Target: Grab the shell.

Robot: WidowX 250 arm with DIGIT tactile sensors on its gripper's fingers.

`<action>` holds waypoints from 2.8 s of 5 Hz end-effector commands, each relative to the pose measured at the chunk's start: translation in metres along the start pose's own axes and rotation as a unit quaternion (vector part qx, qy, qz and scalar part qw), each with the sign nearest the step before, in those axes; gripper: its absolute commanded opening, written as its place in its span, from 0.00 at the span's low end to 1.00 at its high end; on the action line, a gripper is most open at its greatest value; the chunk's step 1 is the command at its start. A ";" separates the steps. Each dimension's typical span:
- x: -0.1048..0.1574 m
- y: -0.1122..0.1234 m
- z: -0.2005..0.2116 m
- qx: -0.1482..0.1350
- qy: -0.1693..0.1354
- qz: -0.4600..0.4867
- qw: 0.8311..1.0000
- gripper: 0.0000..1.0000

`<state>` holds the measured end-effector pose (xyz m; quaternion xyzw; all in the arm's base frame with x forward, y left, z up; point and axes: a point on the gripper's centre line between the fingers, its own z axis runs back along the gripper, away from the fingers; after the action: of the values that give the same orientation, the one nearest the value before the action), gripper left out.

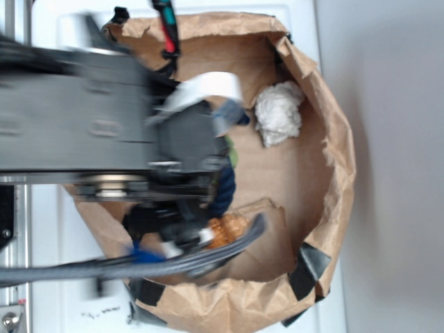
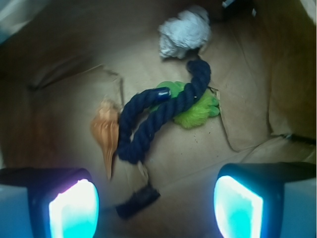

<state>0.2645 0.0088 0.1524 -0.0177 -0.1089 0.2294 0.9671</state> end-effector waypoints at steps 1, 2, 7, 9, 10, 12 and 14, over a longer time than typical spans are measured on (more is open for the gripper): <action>0.014 -0.006 -0.004 0.001 -0.054 0.058 0.997 1.00; -0.017 0.008 -0.009 -0.014 -0.061 0.051 0.997 1.00; -0.005 -0.039 -0.033 -0.009 -0.034 0.033 0.999 1.00; 0.002 -0.050 -0.062 -0.056 -0.010 0.082 0.995 1.00; 0.006 -0.057 -0.070 -0.052 0.000 0.101 0.994 1.00; 0.004 -0.064 -0.082 -0.032 -0.016 0.097 0.995 1.00; 0.009 -0.065 -0.098 -0.018 -0.044 0.086 0.995 1.00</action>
<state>0.3128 -0.0397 0.0478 -0.0202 -0.1291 0.3218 0.9377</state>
